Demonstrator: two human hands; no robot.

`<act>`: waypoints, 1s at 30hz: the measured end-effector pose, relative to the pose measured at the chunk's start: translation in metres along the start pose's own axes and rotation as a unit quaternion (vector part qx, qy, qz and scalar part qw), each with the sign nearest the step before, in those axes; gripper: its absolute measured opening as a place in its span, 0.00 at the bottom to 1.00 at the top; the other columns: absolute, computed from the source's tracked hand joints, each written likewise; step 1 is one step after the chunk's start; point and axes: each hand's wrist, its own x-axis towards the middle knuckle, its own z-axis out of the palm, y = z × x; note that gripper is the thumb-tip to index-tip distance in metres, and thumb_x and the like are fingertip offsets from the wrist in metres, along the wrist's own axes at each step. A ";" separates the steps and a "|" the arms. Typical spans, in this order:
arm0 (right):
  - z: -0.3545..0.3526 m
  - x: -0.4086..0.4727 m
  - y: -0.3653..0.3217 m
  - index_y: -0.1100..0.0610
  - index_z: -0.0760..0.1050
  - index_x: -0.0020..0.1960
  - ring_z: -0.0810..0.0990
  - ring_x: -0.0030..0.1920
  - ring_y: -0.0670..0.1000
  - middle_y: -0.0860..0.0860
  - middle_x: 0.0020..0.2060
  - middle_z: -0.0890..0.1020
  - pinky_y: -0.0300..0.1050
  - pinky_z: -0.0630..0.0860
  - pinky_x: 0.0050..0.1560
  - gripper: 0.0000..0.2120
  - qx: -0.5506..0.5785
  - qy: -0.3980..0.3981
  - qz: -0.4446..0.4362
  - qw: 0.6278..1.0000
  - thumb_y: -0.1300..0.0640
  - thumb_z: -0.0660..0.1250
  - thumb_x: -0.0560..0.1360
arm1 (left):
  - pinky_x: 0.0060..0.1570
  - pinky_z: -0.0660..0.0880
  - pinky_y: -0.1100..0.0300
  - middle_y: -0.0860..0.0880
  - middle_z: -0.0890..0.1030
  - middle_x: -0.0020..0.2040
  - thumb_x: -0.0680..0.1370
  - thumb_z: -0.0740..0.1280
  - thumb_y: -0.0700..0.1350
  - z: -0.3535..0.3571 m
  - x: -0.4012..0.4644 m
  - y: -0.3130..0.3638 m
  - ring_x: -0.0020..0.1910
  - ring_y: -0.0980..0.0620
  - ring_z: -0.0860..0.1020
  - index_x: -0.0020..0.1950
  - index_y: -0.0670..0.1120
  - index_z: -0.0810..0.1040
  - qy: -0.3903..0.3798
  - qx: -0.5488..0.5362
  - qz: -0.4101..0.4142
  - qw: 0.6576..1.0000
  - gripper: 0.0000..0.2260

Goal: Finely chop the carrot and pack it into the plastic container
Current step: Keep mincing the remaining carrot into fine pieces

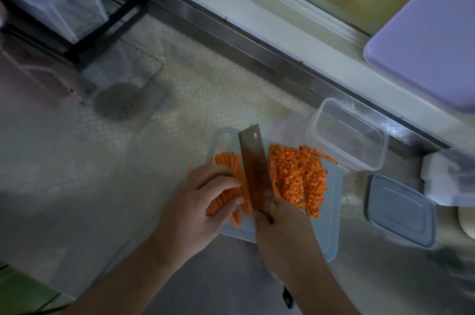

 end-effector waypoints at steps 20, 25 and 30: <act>-0.034 -0.001 0.051 0.45 0.76 0.40 0.76 0.25 0.50 0.47 0.26 0.76 0.42 0.71 0.26 0.07 0.147 0.030 0.025 0.988 0.49 0.67 0.77 | 0.65 0.71 0.52 0.49 0.64 0.65 0.78 0.68 0.64 0.035 0.012 0.076 0.67 0.48 0.66 0.73 0.47 0.64 -0.018 0.158 -0.392 0.906 0.32; -0.047 0.007 0.068 0.48 0.74 0.36 0.76 0.26 0.51 0.45 0.21 0.73 0.43 0.71 0.30 0.11 0.159 0.027 0.014 0.987 0.49 0.67 0.77 | 0.72 0.64 0.46 0.47 0.59 0.68 0.74 0.63 0.73 0.072 0.033 0.091 0.70 0.44 0.60 0.78 0.44 0.56 0.011 0.236 -0.401 0.885 0.45; -0.056 0.014 0.079 0.37 0.74 0.34 0.71 0.23 0.47 0.44 0.19 0.72 0.39 0.65 0.26 0.16 0.184 0.012 -0.012 0.983 0.52 0.67 0.78 | 0.72 0.63 0.45 0.45 0.61 0.71 0.75 0.64 0.70 0.087 0.044 0.093 0.72 0.42 0.61 0.77 0.44 0.56 0.012 0.261 -0.412 0.873 0.42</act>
